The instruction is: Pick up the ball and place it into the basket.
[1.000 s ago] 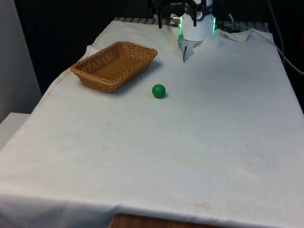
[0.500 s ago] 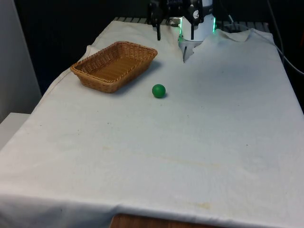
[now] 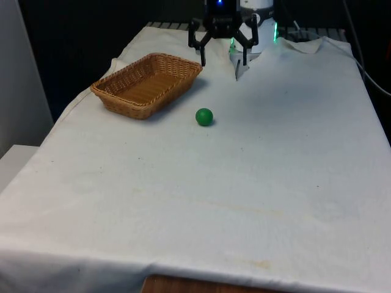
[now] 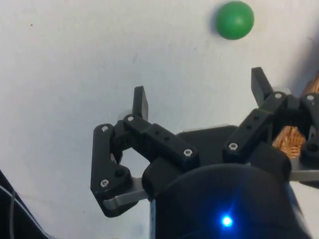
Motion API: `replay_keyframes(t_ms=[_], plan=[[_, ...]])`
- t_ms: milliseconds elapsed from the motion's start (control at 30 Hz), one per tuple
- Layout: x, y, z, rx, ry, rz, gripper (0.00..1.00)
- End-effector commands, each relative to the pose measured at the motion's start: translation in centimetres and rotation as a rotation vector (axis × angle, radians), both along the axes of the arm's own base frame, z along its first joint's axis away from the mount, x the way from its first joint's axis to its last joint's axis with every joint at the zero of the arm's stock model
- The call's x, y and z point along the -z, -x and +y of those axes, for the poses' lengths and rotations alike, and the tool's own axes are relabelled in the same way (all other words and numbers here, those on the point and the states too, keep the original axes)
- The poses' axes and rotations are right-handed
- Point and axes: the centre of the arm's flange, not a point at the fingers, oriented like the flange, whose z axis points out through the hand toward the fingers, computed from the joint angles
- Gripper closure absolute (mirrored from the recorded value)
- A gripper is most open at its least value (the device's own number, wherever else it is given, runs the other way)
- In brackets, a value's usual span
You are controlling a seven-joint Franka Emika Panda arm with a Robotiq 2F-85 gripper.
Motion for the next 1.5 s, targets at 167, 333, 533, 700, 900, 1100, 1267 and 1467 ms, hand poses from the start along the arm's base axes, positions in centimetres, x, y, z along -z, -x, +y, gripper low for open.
replay_keyframes(t_ms=[167,333,533,700,900,1100,1267,1467], plan=[[1.8,0.1,-0.4,-0.011,-0.020,-0.015,0.00],[2.9,0.1,-0.7,-0.015,-0.014,-0.008,0.00],[4.4,0.3,-1.2,-0.028,-0.014,-0.023,0.00],[5.2,0.4,-1.7,-0.033,-0.007,-0.023,0.00],[6.0,0.5,-2.2,-0.032,0.002,-0.022,0.00],[7.0,0.5,-2.5,-0.029,0.017,-0.008,0.00],[8.3,0.6,-2.4,-0.028,0.021,-0.027,0.00],[9.4,0.6,-2.6,-0.026,0.029,-0.029,0.00]])
